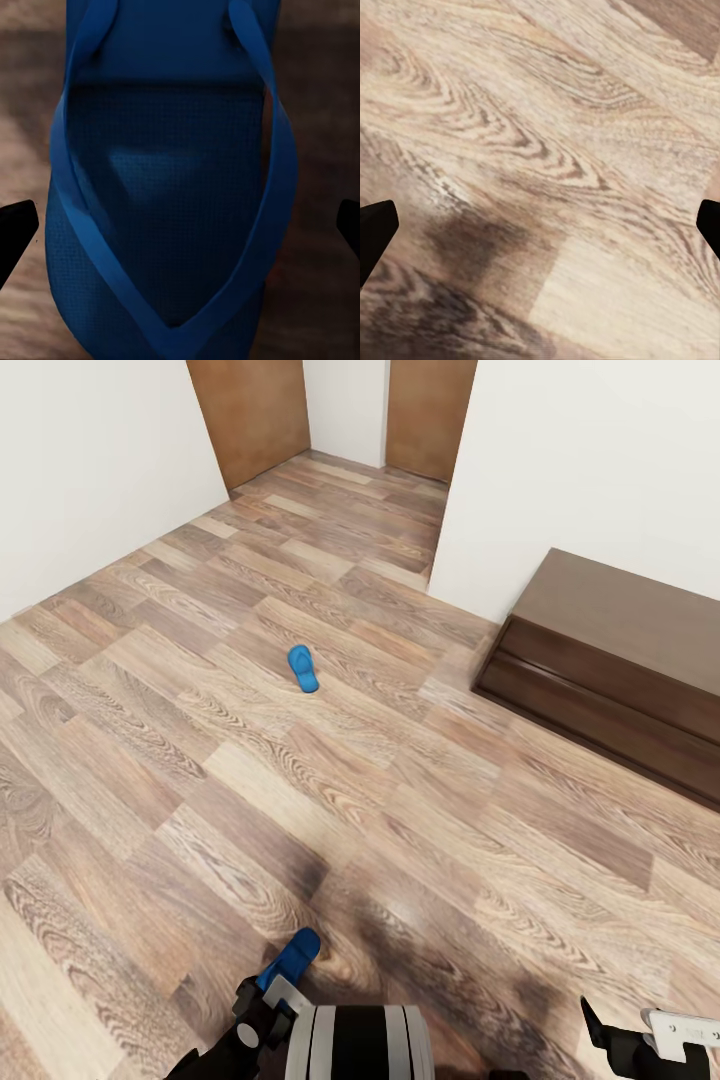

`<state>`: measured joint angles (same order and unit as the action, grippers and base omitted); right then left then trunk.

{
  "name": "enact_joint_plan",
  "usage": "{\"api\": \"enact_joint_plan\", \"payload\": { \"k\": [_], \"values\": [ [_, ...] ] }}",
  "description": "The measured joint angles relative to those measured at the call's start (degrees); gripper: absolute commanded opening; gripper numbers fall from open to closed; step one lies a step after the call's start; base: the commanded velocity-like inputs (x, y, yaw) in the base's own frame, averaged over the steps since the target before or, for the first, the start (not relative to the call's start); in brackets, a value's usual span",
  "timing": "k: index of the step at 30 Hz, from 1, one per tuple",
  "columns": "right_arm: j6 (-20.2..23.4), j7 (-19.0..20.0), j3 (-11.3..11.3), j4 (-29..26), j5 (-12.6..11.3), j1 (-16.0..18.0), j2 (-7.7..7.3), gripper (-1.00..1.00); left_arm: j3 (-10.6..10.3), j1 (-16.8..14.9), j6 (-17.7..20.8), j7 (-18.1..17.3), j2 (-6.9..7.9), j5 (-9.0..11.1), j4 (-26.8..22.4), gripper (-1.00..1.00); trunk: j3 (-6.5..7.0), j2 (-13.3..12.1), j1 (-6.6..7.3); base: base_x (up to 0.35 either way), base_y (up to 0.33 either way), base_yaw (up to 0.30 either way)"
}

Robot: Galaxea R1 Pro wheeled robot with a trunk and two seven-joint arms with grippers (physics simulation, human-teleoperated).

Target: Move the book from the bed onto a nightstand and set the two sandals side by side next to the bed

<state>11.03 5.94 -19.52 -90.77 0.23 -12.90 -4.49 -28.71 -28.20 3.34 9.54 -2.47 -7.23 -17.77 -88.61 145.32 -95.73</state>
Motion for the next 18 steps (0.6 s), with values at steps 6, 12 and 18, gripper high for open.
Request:
{"api": "enact_joint_plan", "payload": {
  "k": [6,12,18],
  "values": [
    [0.00,0.00,0.00,0.05,0.00,0.00,0.00,1.00,-0.03,0.00,0.00,0.00,0.02,0.00,0.00,1.00,-0.23,0.02,-0.02,0.000,0.000,0.000],
    [0.00,0.00,0.02,0.07,0.00,0.00,0.00,1.00,-0.04,0.00,0.00,0.02,0.06,0.00,0.00,1.00,-0.23,0.02,-0.02,0.000,0.000,0.000],
    [0.06,0.00,0.08,0.08,0.00,0.00,0.00,1.00,-0.04,0.00,0.00,0.01,0.08,0.00,0.00,1.00,-0.23,0.02,-0.02,0.000,0.000,0.000]
  ]
}}
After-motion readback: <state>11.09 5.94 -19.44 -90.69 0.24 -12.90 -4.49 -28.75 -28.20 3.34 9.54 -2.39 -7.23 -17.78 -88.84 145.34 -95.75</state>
